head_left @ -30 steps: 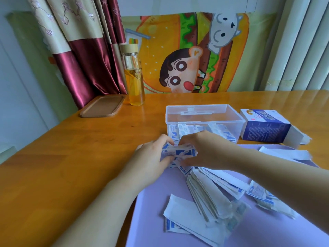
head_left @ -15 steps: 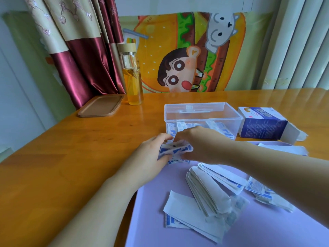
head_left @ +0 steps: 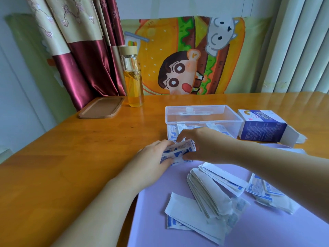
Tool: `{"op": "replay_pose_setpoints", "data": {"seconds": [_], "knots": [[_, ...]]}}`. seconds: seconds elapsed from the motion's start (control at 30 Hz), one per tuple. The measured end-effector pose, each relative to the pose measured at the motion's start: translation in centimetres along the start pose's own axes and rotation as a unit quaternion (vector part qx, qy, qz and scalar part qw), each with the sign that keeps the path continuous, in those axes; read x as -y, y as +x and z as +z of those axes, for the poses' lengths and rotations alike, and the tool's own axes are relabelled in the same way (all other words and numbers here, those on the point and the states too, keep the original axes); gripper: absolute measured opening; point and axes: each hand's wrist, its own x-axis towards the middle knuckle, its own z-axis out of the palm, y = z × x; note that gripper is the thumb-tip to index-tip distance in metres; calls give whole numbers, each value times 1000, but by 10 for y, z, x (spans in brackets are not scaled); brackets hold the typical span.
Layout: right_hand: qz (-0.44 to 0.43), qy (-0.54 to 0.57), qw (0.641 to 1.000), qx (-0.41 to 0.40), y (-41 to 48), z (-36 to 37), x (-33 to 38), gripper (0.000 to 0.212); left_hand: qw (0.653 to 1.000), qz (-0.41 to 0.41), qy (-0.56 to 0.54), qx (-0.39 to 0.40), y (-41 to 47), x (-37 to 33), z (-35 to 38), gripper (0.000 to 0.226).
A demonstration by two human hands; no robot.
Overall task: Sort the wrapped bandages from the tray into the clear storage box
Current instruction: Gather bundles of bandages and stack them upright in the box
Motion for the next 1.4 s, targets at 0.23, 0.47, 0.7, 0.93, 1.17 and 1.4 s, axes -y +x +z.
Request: {"op": "replay_pose_setpoints", "data": {"seconds": [0.23,0.47,0.7,0.93,1.17,1.4], "knots": [[-50,2,998,-44,-8,0,-1,11,1000,-6,-5,0,1,0,1,40],[-24,30,998,-44,-9,-8,-3,10,1000,-5,9,9,1,1,4,42],[-4,-13,1000,-12,-14,-1,-7,8,1000,-5,7,10,1,0,3,41],[7,-22,1000,-17,-12,4,-9,30,1000,-6,16,11,1,-1,3,42],[-5,-10,1000,-14,-13,9,-12,15,999,-4,33,12,-1,-4,3,43],[3,169,985,-26,-4,-7,-19,5,997,2,80,9,0,-4,1,24]]}}
